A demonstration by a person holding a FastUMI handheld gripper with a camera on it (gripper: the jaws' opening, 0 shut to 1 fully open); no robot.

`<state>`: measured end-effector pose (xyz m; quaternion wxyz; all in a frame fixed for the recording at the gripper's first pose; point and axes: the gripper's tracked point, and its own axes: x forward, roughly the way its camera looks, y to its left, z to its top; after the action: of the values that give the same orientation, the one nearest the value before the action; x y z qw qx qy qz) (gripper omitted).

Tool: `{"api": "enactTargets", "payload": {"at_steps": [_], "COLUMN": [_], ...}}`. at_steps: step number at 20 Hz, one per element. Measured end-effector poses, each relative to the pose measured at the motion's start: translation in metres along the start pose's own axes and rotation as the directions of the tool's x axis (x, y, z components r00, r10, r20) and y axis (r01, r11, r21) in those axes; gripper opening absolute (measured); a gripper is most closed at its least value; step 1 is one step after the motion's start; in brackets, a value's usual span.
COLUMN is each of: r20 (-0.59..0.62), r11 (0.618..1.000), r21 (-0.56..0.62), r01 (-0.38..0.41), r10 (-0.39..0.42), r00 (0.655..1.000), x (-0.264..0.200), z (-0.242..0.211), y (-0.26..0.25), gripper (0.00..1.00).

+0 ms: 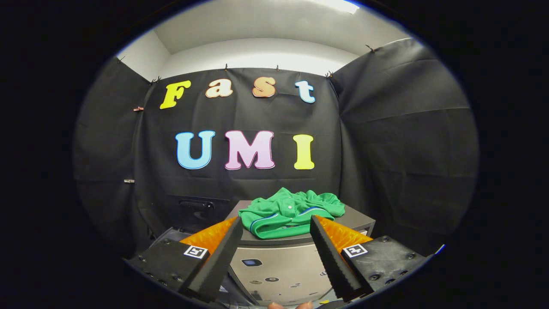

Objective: Put the clothes into the washing machine and then close the washing machine lid.

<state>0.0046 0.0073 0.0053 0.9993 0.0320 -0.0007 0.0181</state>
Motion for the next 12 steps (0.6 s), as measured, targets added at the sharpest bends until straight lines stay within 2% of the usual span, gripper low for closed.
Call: {"api": "enactTargets", "payload": {"at_steps": [8, 12], "r20": [-0.019, -0.064], "r11": [1.0, 0.997], "r21": [-0.018, -0.03], "r01": [-0.013, -0.073], "r10": [0.013, 0.071], "r00": [1.0, 0.995], "x": [0.025, 0.051], "z": [0.014, 0.024], "y": [-0.005, 0.003], "gripper": [0.98, 0.99]}}
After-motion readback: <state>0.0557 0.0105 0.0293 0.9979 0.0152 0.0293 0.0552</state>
